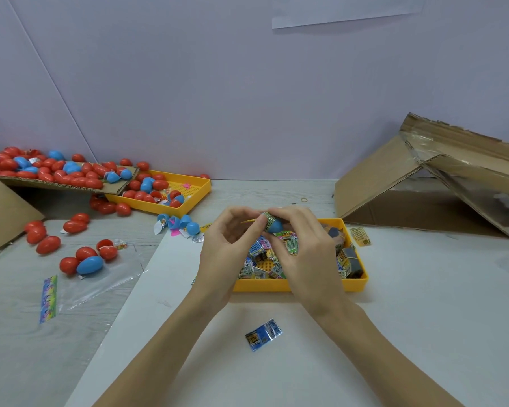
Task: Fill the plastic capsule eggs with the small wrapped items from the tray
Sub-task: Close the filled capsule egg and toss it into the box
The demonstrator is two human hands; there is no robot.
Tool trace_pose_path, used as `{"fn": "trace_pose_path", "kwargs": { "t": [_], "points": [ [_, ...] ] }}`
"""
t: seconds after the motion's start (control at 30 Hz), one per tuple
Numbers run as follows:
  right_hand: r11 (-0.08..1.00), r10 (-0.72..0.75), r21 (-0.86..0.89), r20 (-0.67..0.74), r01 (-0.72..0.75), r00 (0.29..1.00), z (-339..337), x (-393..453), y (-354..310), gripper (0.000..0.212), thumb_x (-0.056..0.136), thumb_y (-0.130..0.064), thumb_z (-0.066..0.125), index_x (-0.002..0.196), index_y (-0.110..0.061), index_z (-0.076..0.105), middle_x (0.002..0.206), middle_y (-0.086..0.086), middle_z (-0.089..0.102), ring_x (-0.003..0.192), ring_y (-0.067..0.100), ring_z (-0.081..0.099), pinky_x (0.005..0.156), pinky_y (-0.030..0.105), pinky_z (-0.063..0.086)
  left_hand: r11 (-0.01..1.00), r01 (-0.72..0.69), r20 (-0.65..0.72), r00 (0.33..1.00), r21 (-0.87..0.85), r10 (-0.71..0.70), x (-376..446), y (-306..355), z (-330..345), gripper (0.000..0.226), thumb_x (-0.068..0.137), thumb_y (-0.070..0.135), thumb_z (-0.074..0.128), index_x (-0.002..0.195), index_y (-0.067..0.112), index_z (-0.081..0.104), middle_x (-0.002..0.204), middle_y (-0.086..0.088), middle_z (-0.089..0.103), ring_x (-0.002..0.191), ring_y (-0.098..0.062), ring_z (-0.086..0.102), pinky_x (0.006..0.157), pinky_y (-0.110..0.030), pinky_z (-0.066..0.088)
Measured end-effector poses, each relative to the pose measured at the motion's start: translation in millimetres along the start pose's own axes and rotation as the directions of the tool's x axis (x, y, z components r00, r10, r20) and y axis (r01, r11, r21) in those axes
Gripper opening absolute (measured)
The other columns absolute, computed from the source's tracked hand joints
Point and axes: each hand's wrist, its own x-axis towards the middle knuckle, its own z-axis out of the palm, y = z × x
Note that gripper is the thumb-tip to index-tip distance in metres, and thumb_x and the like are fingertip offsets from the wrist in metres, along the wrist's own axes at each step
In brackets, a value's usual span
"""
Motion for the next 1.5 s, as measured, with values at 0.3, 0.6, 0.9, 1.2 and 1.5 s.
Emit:
{"fn": "trace_pose_path", "kwargs": {
  "t": [0.3,0.6,0.9,1.2,1.5],
  "points": [
    [1.0,-0.025,0.016,0.03,0.024,0.999,-2,2,2,0.035,0.089,-0.003,0.076,0.123,-0.006,0.066,0.115,0.005,0.065,0.106,0.014,0.062,0.094,0.022,0.051,0.921,0.281,0.142,0.958,-0.269,-0.25,9,6,-13,0.02,0.081,0.02,0.078,0.095,0.005,0.077,0.102,-0.013,0.074,0.106,-0.023,0.071,0.091,-0.024,0.056],
    [0.998,-0.035,0.05,0.025,0.034,0.999,0,1,2,0.034,0.091,-0.007,0.075,0.124,-0.006,0.066,0.114,0.004,0.067,0.102,0.012,0.063,0.092,0.02,0.051,0.921,0.305,0.122,0.951,-0.245,-0.283,12,9,-19,0.036,0.072,0.028,0.083,0.098,0.005,0.078,0.107,-0.015,0.075,0.107,-0.023,0.072,0.092,-0.024,0.057],
    [0.995,0.0,0.097,0.033,-0.003,0.999,3,0,4,0.034,0.093,-0.012,0.073,0.126,-0.013,0.065,0.115,-0.003,0.068,0.106,0.004,0.061,0.092,0.022,0.053,0.949,0.24,0.055,0.971,-0.205,-0.233,10,8,-14,0.028,0.074,0.027,0.082,0.099,0.016,0.078,0.1,-0.008,0.076,0.102,-0.021,0.073,0.086,-0.024,0.058],
    [0.999,0.025,0.019,0.076,-0.026,0.997,-9,10,2,0.03,0.097,-0.011,0.069,0.126,-0.011,0.065,0.114,0.0,0.069,0.102,0.01,0.067,0.089,0.025,0.056,0.977,0.195,0.11,0.977,-0.092,-0.184,8,7,-14,0.033,0.088,0.036,0.072,0.12,0.028,0.074,0.118,0.002,0.075,0.112,-0.014,0.07,0.089,-0.023,0.057],
    [0.092,0.781,0.951,0.115,-0.296,0.614,-112,126,37,0.06,0.112,-0.041,0.022,0.132,0.008,0.051,0.105,0.022,0.073,0.097,0.03,0.075,0.073,0.027,0.061,0.975,0.22,-0.112,0.968,-0.036,-0.223,14,5,-25,0.027,0.1,0.035,0.058,0.103,0.016,0.077,0.1,0.002,0.077,0.095,-0.016,0.073,0.07,-0.022,0.058]
  ]
}}
